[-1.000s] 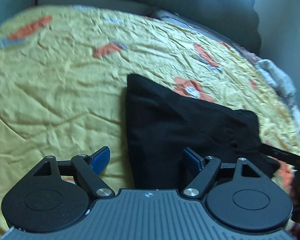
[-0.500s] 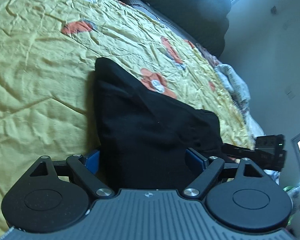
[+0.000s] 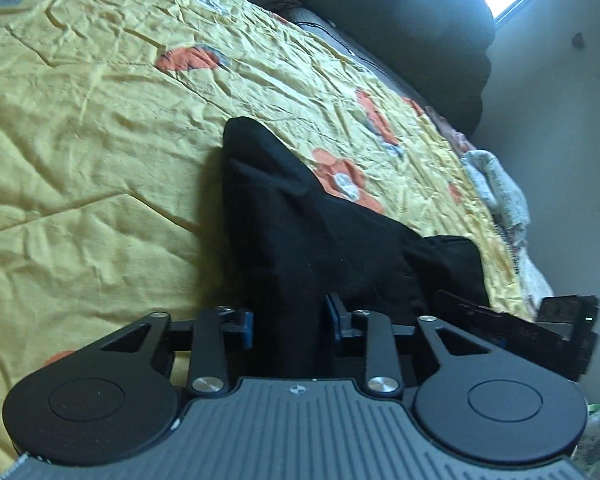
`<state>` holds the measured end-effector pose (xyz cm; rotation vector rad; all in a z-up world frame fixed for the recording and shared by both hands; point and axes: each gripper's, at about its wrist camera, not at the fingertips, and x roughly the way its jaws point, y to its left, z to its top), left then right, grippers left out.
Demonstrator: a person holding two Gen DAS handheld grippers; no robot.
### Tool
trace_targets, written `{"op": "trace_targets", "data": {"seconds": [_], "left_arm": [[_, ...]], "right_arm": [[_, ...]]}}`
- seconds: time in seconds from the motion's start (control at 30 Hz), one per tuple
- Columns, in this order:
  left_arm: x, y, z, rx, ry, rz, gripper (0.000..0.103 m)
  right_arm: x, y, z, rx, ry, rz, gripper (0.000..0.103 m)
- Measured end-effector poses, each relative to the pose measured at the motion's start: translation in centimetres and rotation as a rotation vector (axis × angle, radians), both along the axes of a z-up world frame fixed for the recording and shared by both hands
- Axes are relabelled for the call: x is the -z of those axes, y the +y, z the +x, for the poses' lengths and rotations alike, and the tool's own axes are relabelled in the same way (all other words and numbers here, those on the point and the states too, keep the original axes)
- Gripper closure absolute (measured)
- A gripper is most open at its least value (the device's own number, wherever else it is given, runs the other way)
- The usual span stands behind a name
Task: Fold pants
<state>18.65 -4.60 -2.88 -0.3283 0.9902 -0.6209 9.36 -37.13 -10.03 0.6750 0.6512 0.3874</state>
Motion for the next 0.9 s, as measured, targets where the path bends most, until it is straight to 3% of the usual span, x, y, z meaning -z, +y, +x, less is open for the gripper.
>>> {"op": "trace_targets", "data": {"seconds": [0.07,0.27,0.37,0.9], "left_arm": [[-0.5,-0.5,-0.7,-0.004,-0.041,0.051,0.076],[-2.4,-3.9,-3.6,-0.003,-0.227,0.287,0.080],[-3.0,-5.2,-4.8,0.000,-0.295,0.367,0.081],[-6.1,-4.0,-5.1,-0.031,-0.387,0.378,0.081]], "right_arm": [[-0.6,0.8,-0.5,0.026,-0.015,-0.034,0.070],[-2.4,4.3,-1.5,0.108,-0.060,-0.262,0.070],[-2.8,5.3,-2.0,0.141,-0.073,-0.318,0.071],[-6.5,7.2,-1.4,0.127,-0.140,-0.335,0.073]]}}
